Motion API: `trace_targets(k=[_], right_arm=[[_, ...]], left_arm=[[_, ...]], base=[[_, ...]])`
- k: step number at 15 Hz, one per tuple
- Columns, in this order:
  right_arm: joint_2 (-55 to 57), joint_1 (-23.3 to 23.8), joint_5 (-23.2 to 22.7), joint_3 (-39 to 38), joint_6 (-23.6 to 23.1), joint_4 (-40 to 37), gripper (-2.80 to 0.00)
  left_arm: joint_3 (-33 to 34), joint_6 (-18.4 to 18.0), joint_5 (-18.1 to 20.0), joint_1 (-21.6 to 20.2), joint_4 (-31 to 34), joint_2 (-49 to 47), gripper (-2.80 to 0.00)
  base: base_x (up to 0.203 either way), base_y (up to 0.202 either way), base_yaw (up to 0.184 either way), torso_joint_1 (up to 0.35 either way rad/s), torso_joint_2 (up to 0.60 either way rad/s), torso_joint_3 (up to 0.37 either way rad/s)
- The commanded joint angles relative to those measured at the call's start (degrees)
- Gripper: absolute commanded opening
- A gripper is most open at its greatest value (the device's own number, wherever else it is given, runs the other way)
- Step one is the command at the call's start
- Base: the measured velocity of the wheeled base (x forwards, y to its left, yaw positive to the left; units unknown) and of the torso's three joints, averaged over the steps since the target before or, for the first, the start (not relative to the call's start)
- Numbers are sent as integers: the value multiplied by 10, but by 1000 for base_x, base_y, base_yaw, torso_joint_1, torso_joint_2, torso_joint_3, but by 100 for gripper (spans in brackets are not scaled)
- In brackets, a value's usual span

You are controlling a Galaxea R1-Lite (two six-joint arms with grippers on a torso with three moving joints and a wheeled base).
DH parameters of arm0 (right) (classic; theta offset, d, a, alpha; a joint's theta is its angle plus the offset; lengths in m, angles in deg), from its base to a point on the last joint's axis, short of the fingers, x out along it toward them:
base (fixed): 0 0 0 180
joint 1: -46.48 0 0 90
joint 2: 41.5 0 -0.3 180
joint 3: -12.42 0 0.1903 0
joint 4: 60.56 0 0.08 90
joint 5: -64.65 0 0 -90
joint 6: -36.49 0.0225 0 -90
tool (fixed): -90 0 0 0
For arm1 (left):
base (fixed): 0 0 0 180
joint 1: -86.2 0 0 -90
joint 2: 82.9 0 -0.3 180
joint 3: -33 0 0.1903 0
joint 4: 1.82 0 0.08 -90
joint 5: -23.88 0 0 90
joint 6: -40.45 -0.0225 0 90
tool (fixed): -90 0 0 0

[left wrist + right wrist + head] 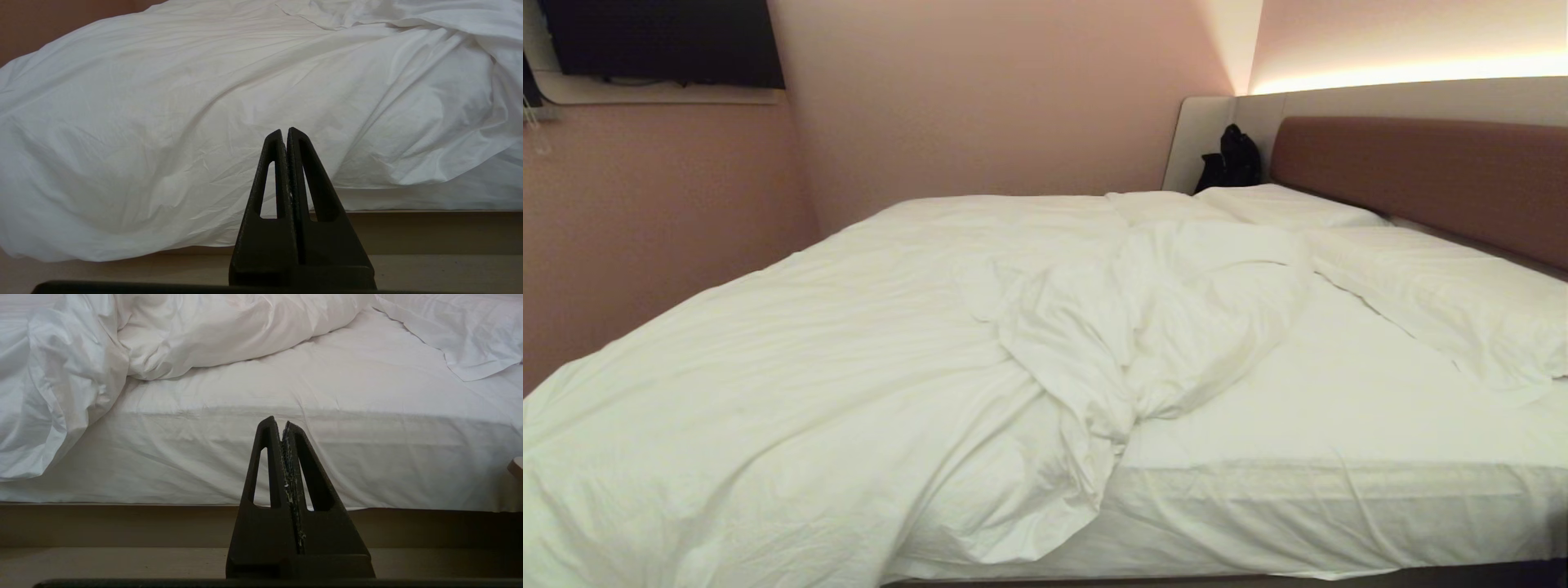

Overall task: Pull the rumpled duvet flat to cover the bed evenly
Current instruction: Hold the folded corner of the quilt

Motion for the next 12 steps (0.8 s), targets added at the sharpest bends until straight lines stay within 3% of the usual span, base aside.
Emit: trace_targets(k=[1,4,8,12], right_arm=[[1,0,1,1,0,-1,-280],[1,0,0,17,0,-6,-280],[12,-1,-5,104,4,-61,-280],[79,-1,-12,165,33,-65,-280]], left_arm=[[0,0,0,0,1,0,-280],[0,0,0,0,0,0,-280],[0,0,0,0,0,0,-280],[0,0,0,0,0,0,-280]], base=[[0,0,0,0,0,0],[0,0,0,0,0,0],[0,0,0,0,0,0],[0,0,0,0,0,0]])
